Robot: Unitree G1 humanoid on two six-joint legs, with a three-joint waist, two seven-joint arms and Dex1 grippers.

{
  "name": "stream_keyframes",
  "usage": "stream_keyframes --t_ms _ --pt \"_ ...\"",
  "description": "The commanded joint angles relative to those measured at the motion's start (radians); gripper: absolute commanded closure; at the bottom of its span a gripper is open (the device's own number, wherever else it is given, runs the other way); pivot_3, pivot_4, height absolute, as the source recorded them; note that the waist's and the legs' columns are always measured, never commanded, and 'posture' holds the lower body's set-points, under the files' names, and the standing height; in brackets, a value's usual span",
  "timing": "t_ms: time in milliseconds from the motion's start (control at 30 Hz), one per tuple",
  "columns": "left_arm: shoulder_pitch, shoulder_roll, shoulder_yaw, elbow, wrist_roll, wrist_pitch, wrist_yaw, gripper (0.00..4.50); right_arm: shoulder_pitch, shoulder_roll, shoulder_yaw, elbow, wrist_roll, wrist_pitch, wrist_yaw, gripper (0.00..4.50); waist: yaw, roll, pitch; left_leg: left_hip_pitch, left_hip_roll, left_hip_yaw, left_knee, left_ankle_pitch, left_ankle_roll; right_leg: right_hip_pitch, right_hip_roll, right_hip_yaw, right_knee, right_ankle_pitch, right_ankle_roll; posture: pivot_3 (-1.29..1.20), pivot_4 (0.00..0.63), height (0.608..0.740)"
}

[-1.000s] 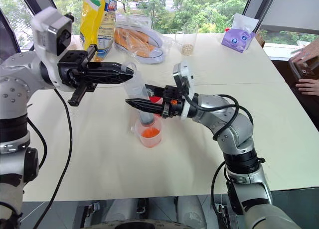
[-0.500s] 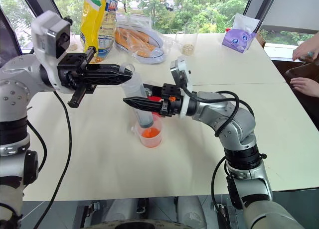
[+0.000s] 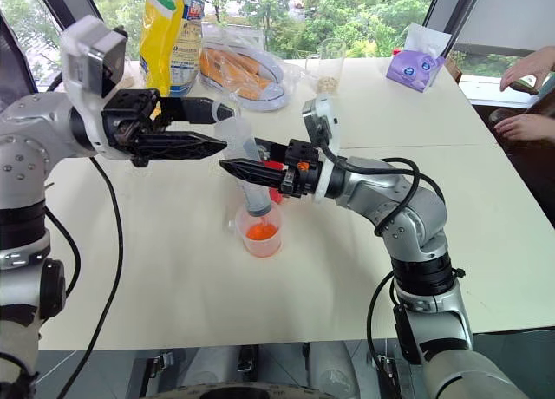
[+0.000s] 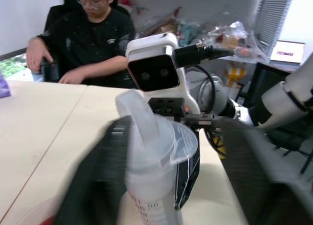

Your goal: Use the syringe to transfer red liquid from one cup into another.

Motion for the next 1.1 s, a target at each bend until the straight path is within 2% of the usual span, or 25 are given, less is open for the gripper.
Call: stream_keyframes --t_ms 33,133,233,367,467,600,667,767,933,1100 --pt "-0.003 0.019 0.027 0.02 -0.006 0.019 0.015 0.04 -0.028 0.022 -0.036 -0.04 0.045 -0.027 -0.011 3.07 0.0 0.0 0.0 0.0 0.0 0.0 0.0 0.0 0.0 0.0 0.0 0.0 0.0 0.0 0.0 0.0 0.15 0.74" --pt "0.034 0.104 0.098 0.049 0.008 0.005 0.001 0.04 -0.019 0.028 -0.037 -0.028 0.053 -0.022 -0.024 3.07 -0.008 0.0 0.0 0.0 0.0 0.0 0.0 0.0 0.0 0.0 0.0 0.0 0.0 0.0 0.0 0.0 0.15 0.74" --pt "0.071 0.145 0.122 0.049 0.013 -0.007 -0.001 0.04 -0.013 0.024 -0.037 -0.03 0.058 -0.022 -0.027 3.07 -0.004 0.0 0.0 0.0 0.002 0.0 -0.001 0.0 0.0 -0.001 0.002 0.001 0.0 0.0 0.0 0.0 0.15 0.74" --pt "0.128 0.155 0.153 0.005 -0.005 -0.002 0.016 0.04 -0.021 0.017 -0.058 -0.023 0.072 -0.013 -0.044 3.07 0.003 0.0 0.0 0.0 0.001 0.0 -0.001 0.0 0.0 0.0 0.001 0.0 -0.002 0.0 0.0 0.0 0.15 0.74" --pt "0.158 0.138 0.159 -0.039 -0.023 0.003 0.041 0.04 -0.083 0.012 -0.118 0.01 0.133 0.037 -0.115 3.07 0.001 0.0 0.0 0.0 0.001 0.001 -0.001 0.0 0.001 0.001 -0.001 0.0 -0.003 0.0 0.0 0.0 0.15 0.74" --pt "0.208 0.105 0.171 -0.083 -0.046 0.011 0.083 0.04 -0.274 -0.017 -0.259 0.215 0.189 0.201 -0.409 3.07 -0.001 0.0 0.0 0.0 0.0 0.001 -0.001 0.0 0.0 0.001 -0.002 0.0 -0.002 0.0 0.0 0.0 0.15 0.74" --pt "0.252 0.101 0.178 -0.111 -0.043 -0.001 0.093 0.04 -0.39 -0.072 -0.35 0.395 0.234 0.361 -0.553 3.07 -0.002 0.0 0.0 0.0 0.001 0.001 -0.001 0.0 0.0 0.0 -0.002 0.0 -0.002 0.0 -0.001 0.0 0.15 0.74" --pt "0.287 0.098 0.185 -0.142 -0.048 -0.011 0.11 0.04 -0.474 -0.13 -0.384 0.536 0.201 0.518 -0.674 3.07 0.002 0.0 0.0 0.0 0.0 0.001 -0.002 0.0 0.0 0.0 -0.005 0.0 -0.003 -0.002 -0.005 0.0 0.15 0.74" --pt "0.331 0.095 0.186 -0.17 -0.047 -0.033 0.124 0.04 -0.468 -0.233 -0.248 0.641 0.022 0.698 -0.709 3.07 -0.003 0.001 0.001 -0.001 0.0 0.003 -0.003 -0.002 0.003 -0.001 -0.005 0.0 -0.005 -0.002 -0.005 0.0 0.15 0.74" --pt "0.381 0.107 0.171 -0.199 -0.026 -0.063 0.125 0.04 -0.411 -0.262 -0.146 0.715 -0.084 0.821 -0.656 3.07 -0.005 0.001 0.001 -0.001 -0.001 0.005 -0.003 -0.003 0.004 -0.001 -0.004 0.0 -0.005 -0.001 -0.003 0.0 0.15 0.74"
